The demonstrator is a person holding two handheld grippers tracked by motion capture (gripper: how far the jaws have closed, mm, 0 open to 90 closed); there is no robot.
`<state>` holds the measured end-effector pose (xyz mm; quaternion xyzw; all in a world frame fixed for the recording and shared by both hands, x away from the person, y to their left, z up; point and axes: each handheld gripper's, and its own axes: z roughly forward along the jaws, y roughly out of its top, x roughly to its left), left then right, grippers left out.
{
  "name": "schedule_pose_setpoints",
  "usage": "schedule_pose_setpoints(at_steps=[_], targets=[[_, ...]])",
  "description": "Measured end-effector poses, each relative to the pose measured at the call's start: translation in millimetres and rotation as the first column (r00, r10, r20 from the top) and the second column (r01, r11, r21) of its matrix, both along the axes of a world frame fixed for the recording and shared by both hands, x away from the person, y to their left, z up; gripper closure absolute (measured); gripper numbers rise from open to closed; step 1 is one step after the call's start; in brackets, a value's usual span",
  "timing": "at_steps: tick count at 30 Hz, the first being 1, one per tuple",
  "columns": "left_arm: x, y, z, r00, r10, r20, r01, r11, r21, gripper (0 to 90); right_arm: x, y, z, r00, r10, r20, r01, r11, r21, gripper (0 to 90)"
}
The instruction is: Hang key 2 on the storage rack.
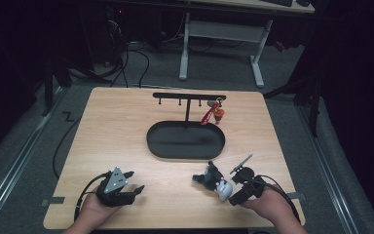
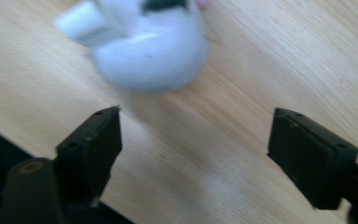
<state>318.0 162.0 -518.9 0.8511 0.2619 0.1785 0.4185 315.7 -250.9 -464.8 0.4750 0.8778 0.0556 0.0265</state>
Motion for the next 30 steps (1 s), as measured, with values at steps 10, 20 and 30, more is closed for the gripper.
schedule_pose_setpoints(at_steps=[10, 20, 30], targets=[[0.5, 1.4, 0.9, 1.0, -0.009, 0.0, 0.009, 0.9999, -0.006, 36.6, 2.4, 28.2, -4.0, 0.9987, 0.05, 0.009, -0.049, 0.997, -0.055, 11.2], [-0.6, 3.2, 0.1, 0.9999, -0.011, -0.001, 0.011, 0.9999, -0.003, 36.4, 20.6, 43.5, -8.6, 0.995, 0.098, 0.02, -0.097, 0.993, -0.065, 14.8], [-1.9, 5.4, -0.5, 0.9999, -0.01, -0.003, 0.01, 1.0, 0.002, 36.3, 29.1, 51.4, -16.9, 0.9934, 0.115, -0.004, -0.115, 0.991, -0.068, 19.0]])
